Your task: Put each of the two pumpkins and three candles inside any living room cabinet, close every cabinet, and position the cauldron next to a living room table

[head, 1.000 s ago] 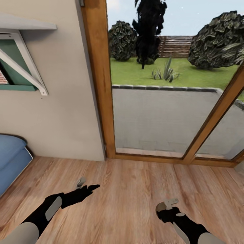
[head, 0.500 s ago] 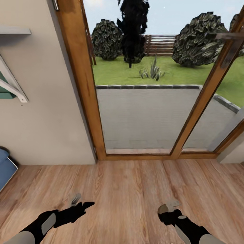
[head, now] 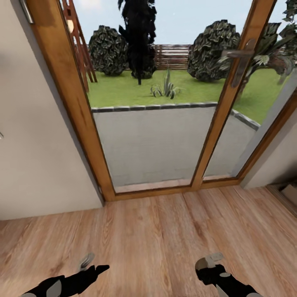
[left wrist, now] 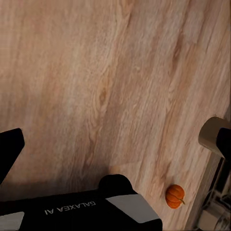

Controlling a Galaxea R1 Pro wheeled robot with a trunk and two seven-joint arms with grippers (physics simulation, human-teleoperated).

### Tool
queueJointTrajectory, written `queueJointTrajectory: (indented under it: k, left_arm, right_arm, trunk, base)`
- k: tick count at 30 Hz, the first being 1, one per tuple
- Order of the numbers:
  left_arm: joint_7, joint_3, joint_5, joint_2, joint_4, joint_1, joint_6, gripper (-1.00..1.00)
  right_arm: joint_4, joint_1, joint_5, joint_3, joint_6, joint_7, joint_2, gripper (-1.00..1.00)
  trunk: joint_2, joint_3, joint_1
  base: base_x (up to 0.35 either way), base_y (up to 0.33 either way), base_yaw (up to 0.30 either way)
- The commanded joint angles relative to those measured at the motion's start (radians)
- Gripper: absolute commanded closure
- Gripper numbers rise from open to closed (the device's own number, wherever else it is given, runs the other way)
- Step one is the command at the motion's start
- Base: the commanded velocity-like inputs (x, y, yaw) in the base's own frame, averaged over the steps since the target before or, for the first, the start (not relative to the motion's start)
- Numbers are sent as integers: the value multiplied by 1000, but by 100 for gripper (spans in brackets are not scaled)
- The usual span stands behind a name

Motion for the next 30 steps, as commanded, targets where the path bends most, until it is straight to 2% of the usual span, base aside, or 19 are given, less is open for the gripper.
queueJointTrajectory:
  k: [1, 6, 10, 12, 14, 15, 17, 19, 25, 27, 30]
  left_arm:
    - [1, 1, 1, 0, 15, 0, -14, -100]
    - [2, 1, 1, -11, 69, 10, -35, -100]
    - [4, 0, 1, -15, 77, 46, -38, -100]
    - [5, 0, 1, -15, 77, 67, -39, -100]
    - [6, 0, 1, -16, 77, 96, -42, -100]
    - [8, 0, 2, -16, 78, 129, -44, -100]
    - [9, 1, 3, -16, 79, 145, -44, -100]
    - [35, 1, 4, -16, 80, 166, -45, -100]
    - [201, 2, 7, -17, 79, 176, -45, -100]
    - [234, 3, 7, -18, 79, 176, -45, -100]
    - [251, 3, 8, -17, 79, 177, -46, -100]
  right_arm:
    - [6, 1, -1, 0, -2, 0, 0, 100]
    - [34, 2, 0, 1, -4, 1, 3, 100]
    - [56, 3, 1, 1, -5, 2, 5, 100]
    - [63, 4, 1, 1, -7, 2, 6, 100]
    - [66, 19, 1, 2, -39, 2, 11, 100]
    - [69, 37, 1, 2, -93, 2, 22, 100]
    - [72, 51, 2, 2, -101, 2, 25, 100]
    - [74, 75, 3, 3, -105, 2, 26, 100]
    - [87, 91, 1, 3, -106, 1, 26, 100]
    - [98, 93, 0, 2, -108, 1, 26, 100]
    - [106, 95, -1, 2, -108, 0, 26, 100]
  trunk:
    - [7, 4, -4]
    - [42, 24, -23]
    - [70, 39, -38]
    - [70, 41, -38]
    - [70, 44, -38]
    - [70, 45, -38]
    - [70, 48, -38]
    - [70, 51, -38]
    - [70, 60, -38]
    - [70, 63, -38]
    - [70, 67, -38]
  base:
    - [0, 0, -279]
    - [0, 0, -279]
    - [0, 0, -278]
    - [0, 0, -240]
    - [0, 0, -197]
    - [0, 0, -172]
    - [0, 0, -162]
    - [0, 0, -147]
    - [0, 0, -160]
    - [0, 0, -172]
    - [0, 0, -173]
